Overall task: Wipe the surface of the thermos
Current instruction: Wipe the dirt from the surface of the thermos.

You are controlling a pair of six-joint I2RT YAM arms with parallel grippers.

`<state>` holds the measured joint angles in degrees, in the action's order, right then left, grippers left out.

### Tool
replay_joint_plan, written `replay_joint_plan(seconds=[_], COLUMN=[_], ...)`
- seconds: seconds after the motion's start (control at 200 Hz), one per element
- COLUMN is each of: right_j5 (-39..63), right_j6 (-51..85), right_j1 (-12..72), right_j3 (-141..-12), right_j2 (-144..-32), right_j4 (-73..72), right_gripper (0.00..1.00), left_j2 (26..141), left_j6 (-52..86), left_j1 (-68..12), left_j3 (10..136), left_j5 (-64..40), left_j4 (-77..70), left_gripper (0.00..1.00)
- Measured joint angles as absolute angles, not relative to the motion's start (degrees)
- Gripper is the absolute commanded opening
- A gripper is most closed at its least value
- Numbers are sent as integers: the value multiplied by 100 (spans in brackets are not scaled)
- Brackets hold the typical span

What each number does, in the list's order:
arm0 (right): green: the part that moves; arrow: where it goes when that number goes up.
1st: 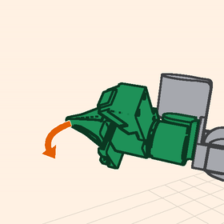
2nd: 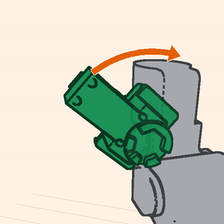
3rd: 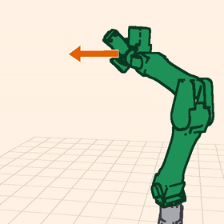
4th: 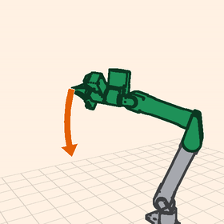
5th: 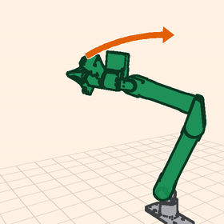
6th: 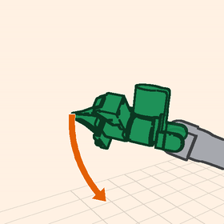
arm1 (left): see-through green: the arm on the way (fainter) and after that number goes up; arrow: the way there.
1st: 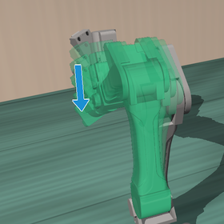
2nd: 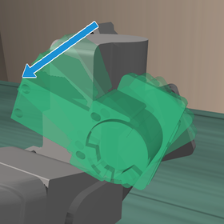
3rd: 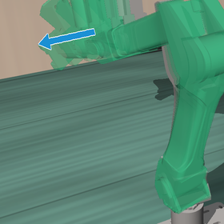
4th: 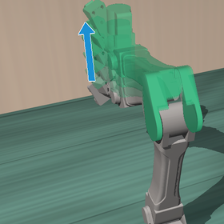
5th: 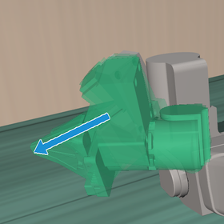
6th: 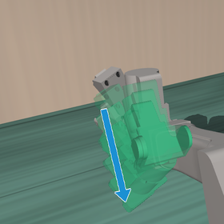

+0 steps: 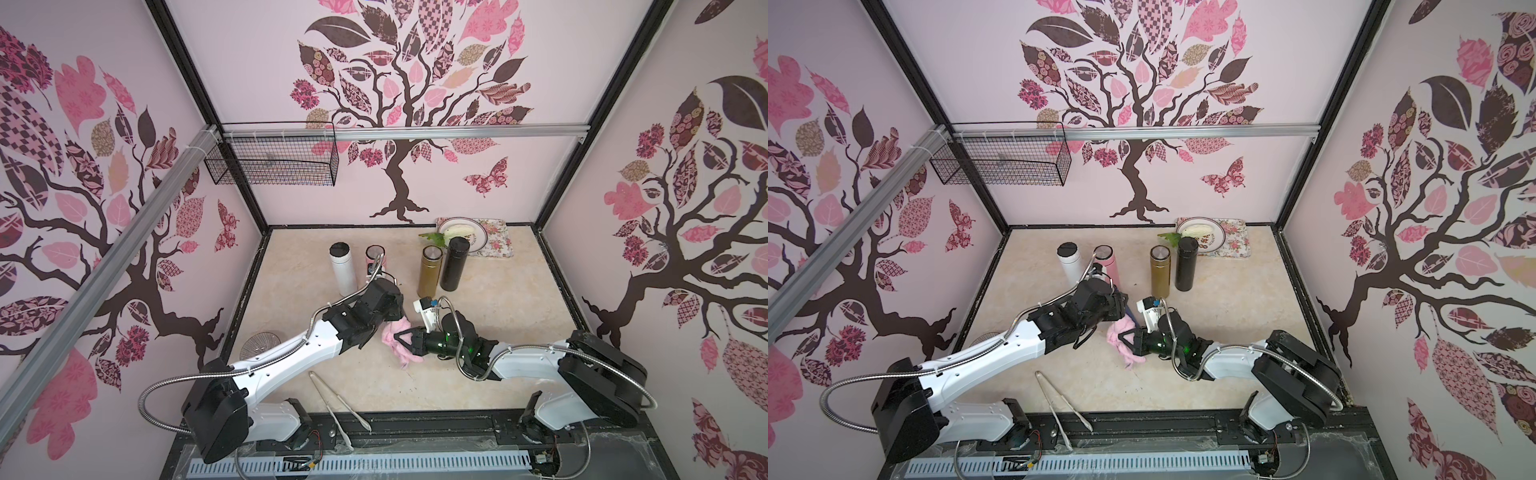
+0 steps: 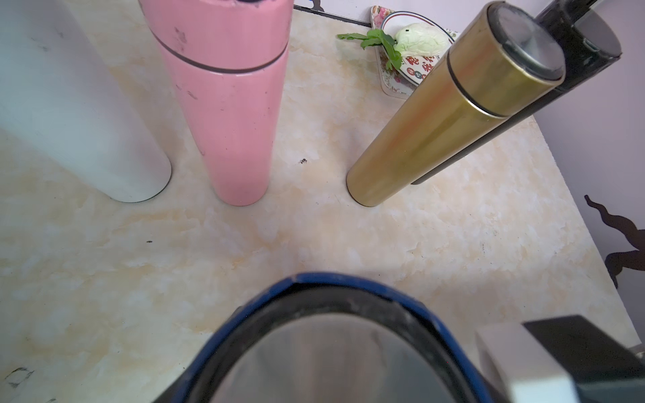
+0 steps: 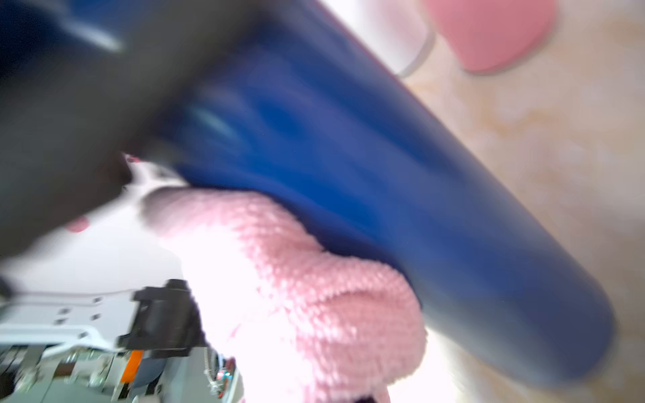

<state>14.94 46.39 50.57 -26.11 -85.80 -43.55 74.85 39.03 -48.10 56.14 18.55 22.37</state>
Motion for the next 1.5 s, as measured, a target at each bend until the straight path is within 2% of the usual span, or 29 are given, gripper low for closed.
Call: replay_joint_plan(seconds=[0.24, 0.565, 0.96, 1.27, 1.501], right_j5=[1094, 1450, 1210, 1079, 1463], right_j6=[4781, 4495, 4541, 4084, 4086], right_j1=[5046, 5054, 5019, 4893, 4746], right_j3=[-2499, -3334, -2510, -2724, -2676], right_j2=[-8879, -8374, -8278, -7166, -7572], right_j4=[-3931, -3474, -3382, -3083, -3494], right_gripper=[0, 0, 0, 0, 0], left_j2=[7387, 7452, 7461, 7352, 7144], left_j6=[3874, 3868, 3660, 3131, 2897], left_j1=[-4860, -4934, -5135, -5201, -5207], left_j3=[5614, 5614, 5614, 5599, 5321], left_j5=[1839, 2045, 1876, 1815, 1951], left_j4=[2287, 2095, 2377, 2340, 2104], left_gripper=[0, 0, 0, 0, 0])
